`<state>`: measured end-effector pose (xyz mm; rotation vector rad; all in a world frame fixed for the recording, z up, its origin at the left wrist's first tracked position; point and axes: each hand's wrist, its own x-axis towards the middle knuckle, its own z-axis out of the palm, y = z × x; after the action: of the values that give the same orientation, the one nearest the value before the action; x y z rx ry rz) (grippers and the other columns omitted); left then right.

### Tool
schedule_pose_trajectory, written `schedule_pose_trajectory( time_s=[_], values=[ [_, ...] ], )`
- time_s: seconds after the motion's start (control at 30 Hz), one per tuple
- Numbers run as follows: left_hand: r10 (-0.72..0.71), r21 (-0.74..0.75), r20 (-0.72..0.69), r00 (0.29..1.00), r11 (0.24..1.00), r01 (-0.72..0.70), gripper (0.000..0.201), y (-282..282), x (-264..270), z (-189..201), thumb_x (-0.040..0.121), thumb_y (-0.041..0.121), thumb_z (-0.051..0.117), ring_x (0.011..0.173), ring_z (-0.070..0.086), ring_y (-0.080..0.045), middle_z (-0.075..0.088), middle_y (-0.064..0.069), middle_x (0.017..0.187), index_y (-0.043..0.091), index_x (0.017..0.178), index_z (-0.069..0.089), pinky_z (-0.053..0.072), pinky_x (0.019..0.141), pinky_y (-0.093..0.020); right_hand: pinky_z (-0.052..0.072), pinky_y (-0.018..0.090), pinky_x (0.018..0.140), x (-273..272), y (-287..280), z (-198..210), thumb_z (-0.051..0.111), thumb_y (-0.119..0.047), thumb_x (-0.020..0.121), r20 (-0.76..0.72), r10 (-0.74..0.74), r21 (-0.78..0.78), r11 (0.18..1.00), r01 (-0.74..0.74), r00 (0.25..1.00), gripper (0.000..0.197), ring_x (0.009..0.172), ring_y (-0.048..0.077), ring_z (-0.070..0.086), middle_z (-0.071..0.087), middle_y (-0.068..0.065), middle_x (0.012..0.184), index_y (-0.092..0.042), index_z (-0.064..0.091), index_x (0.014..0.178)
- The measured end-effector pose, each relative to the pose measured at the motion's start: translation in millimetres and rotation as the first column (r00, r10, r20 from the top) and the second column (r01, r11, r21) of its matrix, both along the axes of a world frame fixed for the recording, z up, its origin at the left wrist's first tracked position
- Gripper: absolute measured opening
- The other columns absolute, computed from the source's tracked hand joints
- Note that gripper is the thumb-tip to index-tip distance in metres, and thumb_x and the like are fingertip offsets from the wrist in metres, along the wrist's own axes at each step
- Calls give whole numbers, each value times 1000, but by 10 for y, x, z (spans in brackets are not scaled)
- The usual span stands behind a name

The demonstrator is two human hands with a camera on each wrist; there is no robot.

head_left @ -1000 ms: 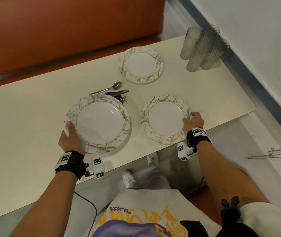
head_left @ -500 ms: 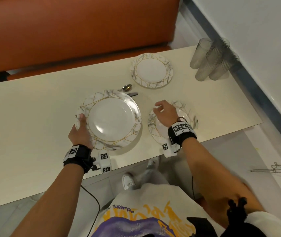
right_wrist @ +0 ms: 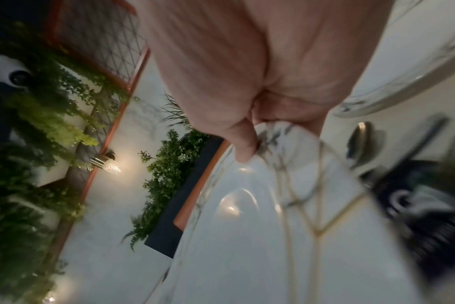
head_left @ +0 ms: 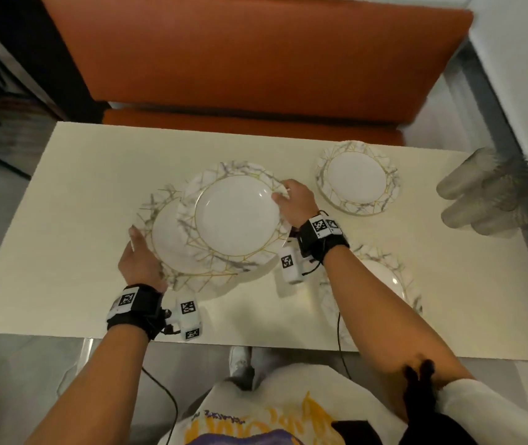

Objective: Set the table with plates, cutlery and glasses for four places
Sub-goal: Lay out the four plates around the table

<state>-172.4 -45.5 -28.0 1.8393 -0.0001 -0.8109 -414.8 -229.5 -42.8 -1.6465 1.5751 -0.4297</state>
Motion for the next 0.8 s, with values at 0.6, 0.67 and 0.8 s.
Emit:
schedule_pose_trajectory(
  time_s=[0.6, 0.67, 0.8],
  values=[
    [314, 8, 75, 946, 949, -316, 66, 14, 418, -167, 94, 69, 48, 115, 70, -33, 73, -16, 123, 16, 127, 71, 61, 93, -47, 45, 25, 73, 810, -1336, -695, 44, -14, 101, -73, -142, 258, 953, 157, 987, 36, 110, 30, 61, 58, 14, 138, -8, 55, 134],
    [327, 1, 71, 942, 945, -328, 55, -24, 470, -154, 99, 64, 48, 106, 74, -23, 77, -4, 116, 23, 125, 74, 62, 84, -34, 47, 30, 86, 951, -1379, -712, 46, -16, 101, -93, -137, 265, 951, 157, 986, 40, 122, 32, 58, 56, 14, 141, -8, 52, 140],
    [328, 1, 81, 941, 944, -329, 55, -56, 488, -93, 102, 62, 46, 102, 73, -16, 76, 2, 115, 23, 130, 72, 61, 81, -29, 48, 28, 91, 1117, -1408, -700, 53, -15, 99, -198, -63, 216, 971, 106, 978, 39, 124, 30, 59, 60, 15, 138, -3, 58, 136]
  ],
)
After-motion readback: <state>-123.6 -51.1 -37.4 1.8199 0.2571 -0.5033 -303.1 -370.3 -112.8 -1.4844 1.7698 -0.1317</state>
